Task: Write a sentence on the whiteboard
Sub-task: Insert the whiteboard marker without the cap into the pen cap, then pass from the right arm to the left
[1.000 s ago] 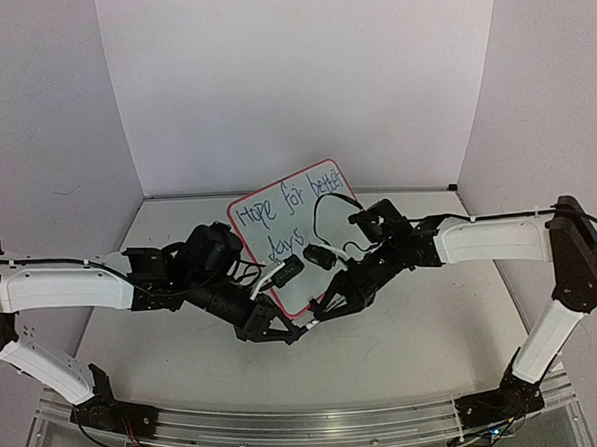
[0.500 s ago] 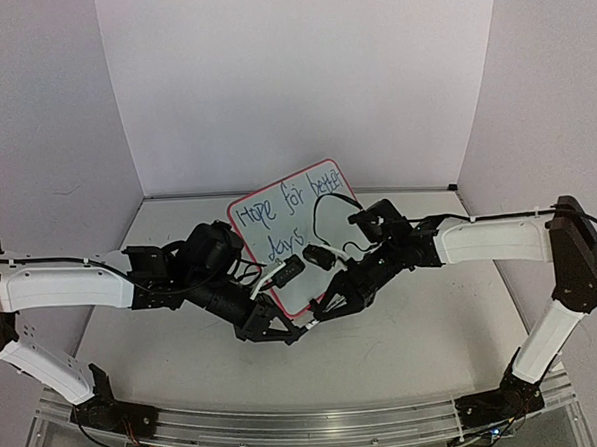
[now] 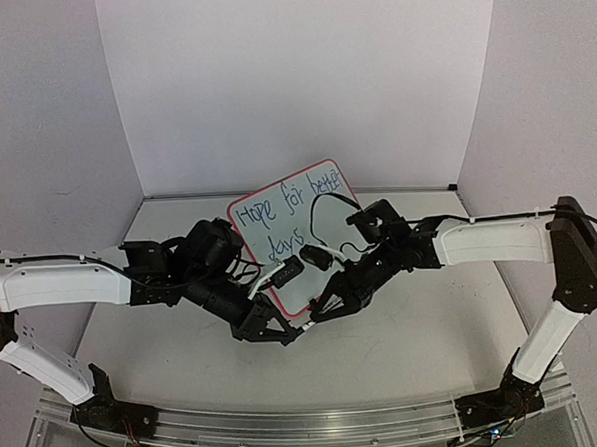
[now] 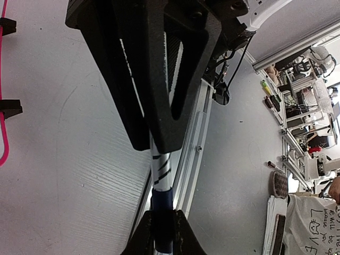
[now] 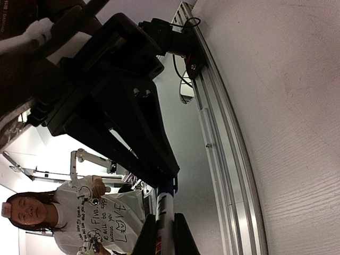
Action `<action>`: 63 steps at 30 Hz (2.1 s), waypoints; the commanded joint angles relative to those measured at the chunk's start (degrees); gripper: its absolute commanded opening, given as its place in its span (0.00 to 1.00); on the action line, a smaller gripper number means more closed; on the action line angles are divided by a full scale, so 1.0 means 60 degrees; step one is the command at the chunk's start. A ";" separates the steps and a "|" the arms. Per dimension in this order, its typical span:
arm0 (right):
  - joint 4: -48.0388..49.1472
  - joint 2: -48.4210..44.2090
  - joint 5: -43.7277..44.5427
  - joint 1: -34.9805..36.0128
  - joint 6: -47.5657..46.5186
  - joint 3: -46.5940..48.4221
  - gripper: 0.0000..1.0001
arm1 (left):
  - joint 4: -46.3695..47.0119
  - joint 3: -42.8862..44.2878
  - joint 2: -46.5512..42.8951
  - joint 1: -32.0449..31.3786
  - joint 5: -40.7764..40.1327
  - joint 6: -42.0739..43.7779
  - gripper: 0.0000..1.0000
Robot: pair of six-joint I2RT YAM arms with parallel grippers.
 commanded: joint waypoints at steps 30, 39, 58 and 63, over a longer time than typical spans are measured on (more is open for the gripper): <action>0.0093 -0.0588 -0.0336 -0.0527 -0.0144 0.0459 0.00 | -0.1070 0.1974 0.0671 0.0065 -0.0264 0.1497 0.61; 0.0090 -0.0545 -0.0391 -0.0430 -0.0123 0.0560 0.00 | -0.1068 0.1907 0.0808 0.0055 -0.0171 0.1426 0.41; 0.0093 -0.0381 -0.0216 0.0038 -0.0112 0.0559 0.00 | -0.0573 0.1746 0.0673 0.0057 -0.0037 0.1732 0.00; 0.0287 -0.0089 -0.0229 0.0460 -0.0048 0.0620 0.00 | 0.0100 0.1712 0.0517 0.0062 0.0061 0.1825 0.00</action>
